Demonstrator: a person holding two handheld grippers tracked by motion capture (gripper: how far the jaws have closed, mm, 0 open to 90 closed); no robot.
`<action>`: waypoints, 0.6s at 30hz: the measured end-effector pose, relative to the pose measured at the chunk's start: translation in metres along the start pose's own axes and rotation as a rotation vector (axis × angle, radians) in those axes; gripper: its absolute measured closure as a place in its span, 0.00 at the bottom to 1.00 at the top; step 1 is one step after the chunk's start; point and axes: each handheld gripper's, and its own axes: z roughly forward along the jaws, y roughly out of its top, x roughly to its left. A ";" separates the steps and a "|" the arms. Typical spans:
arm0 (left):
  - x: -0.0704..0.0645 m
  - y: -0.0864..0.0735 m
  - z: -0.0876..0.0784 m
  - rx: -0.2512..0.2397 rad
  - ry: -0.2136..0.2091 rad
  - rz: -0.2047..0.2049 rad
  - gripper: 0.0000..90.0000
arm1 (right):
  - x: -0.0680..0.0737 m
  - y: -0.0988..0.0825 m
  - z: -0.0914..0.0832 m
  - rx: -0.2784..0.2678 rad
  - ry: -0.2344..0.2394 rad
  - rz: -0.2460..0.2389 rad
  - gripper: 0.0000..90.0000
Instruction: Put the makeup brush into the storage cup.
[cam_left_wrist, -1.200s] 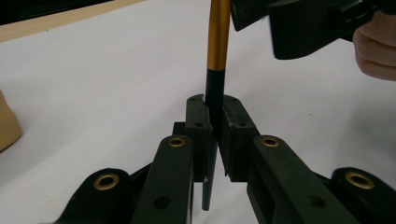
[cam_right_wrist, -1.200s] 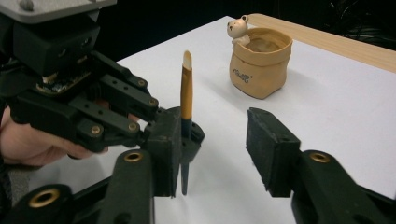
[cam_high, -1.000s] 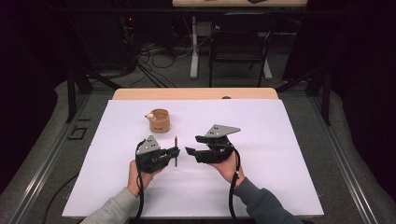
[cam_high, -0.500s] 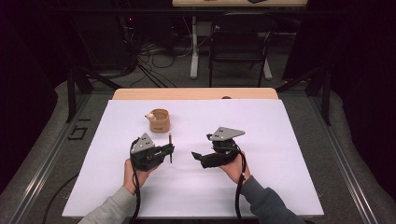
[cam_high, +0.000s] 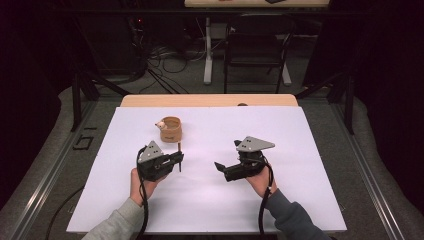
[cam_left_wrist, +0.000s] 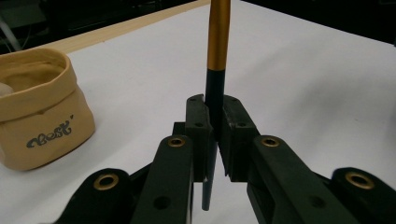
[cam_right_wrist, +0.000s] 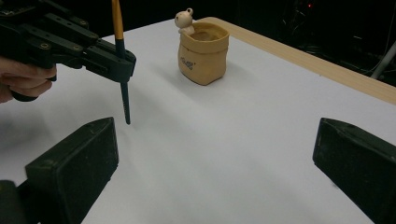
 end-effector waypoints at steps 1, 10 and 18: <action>0.001 0.000 0.000 -0.002 0.005 0.001 0.92 | -0.001 -0.001 -0.002 -0.005 -0.002 0.002 0.00; 0.010 0.004 -0.002 -0.015 0.018 0.013 0.92 | -0.007 -0.010 -0.015 -0.030 -0.023 -0.015 0.00; 0.018 0.009 -0.004 -0.031 0.034 0.006 0.92 | -0.011 -0.023 -0.022 -0.043 -0.051 0.019 0.00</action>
